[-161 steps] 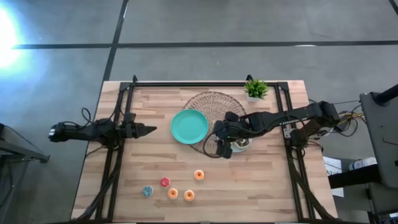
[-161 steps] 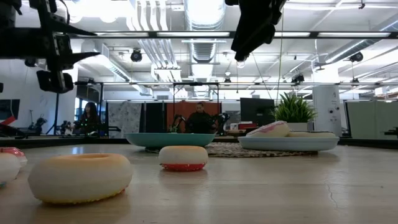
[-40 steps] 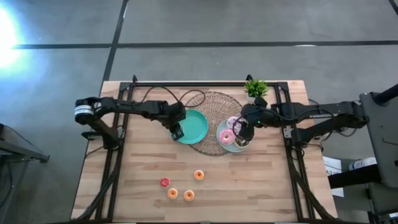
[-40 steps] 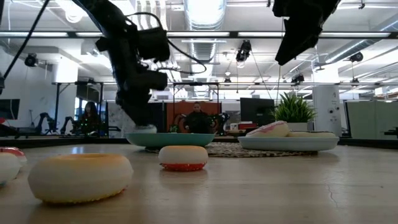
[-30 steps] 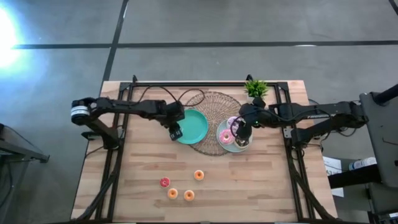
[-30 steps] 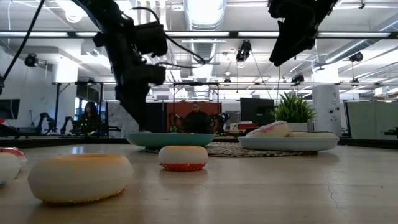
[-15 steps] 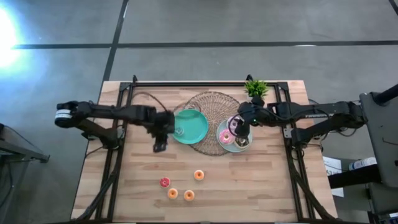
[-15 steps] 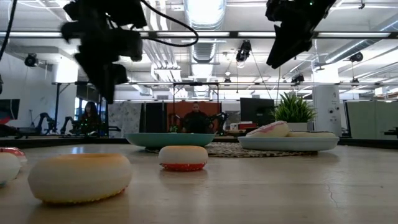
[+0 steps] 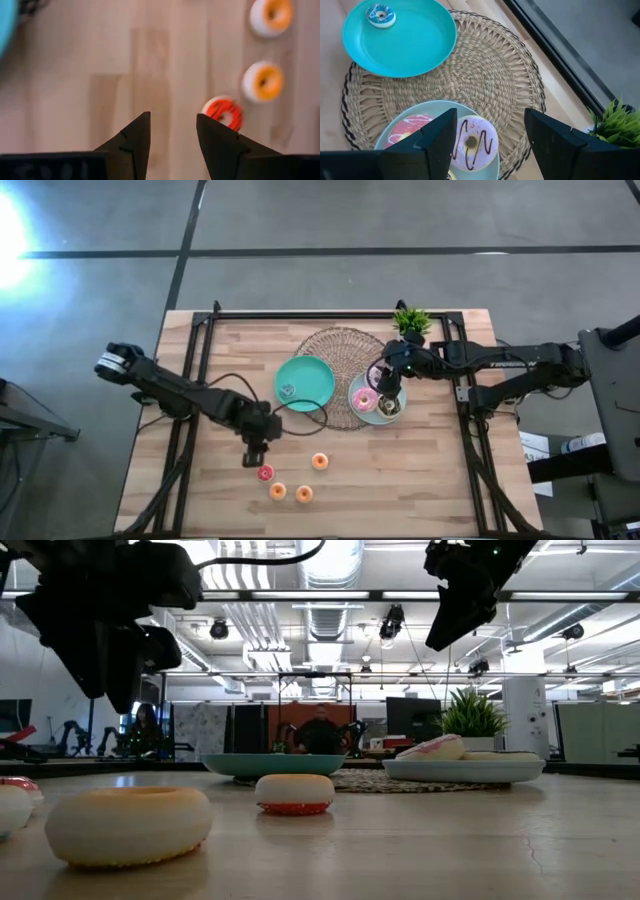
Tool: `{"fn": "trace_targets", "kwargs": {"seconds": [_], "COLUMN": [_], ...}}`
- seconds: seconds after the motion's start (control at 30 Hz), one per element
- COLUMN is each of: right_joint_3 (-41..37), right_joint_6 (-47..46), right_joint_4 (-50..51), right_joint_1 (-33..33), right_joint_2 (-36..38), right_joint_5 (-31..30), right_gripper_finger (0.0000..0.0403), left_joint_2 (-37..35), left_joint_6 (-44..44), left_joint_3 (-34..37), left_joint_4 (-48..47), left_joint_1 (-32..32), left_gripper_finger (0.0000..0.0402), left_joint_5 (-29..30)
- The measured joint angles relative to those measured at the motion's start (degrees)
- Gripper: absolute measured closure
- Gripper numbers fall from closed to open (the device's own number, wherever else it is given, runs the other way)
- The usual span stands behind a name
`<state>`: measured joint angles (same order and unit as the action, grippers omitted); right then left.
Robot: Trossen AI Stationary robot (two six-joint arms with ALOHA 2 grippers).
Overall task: Pick & Place donuts
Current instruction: Put the small orange donut on the green plate
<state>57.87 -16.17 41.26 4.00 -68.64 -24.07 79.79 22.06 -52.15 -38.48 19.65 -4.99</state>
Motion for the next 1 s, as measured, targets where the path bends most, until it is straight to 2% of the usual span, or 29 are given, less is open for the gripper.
{"fn": "trace_targets", "kwargs": {"seconds": [0.3, 0.5, 0.73, 1.0], "right_joint_3": [0.0, -0.02, -0.02, -0.02], "right_joint_6": [2.17, 3.33, 3.26, 3.12], "right_joint_4": [0.1, 0.1, 0.12, 0.26], "right_joint_1": [0.06, 0.36, 0.71, 0.71], "right_joint_2": [-0.12, -0.22, -0.2, -0.2], "right_joint_5": [0.06, 0.08, 0.07, 0.06], "right_gripper_finger": [0.0179, 0.0179, 0.0179, 0.0179], "left_joint_2": [3.1, 7.54, 11.94, 9.69], "left_joint_6": [11.02, 15.52, 19.61, 22.3], "left_joint_3": [2.97, 3.09, 3.05, 2.69], "left_joint_4": [8.86, 10.01, 10.44, 10.04], "left_joint_1": [9.08, 13.11, 13.15, 13.14], "left_gripper_finger": [0.0269, 0.0269, 0.0269, 0.0269], "left_joint_5": [-0.37, 2.94, 4.78, 5.85]}}
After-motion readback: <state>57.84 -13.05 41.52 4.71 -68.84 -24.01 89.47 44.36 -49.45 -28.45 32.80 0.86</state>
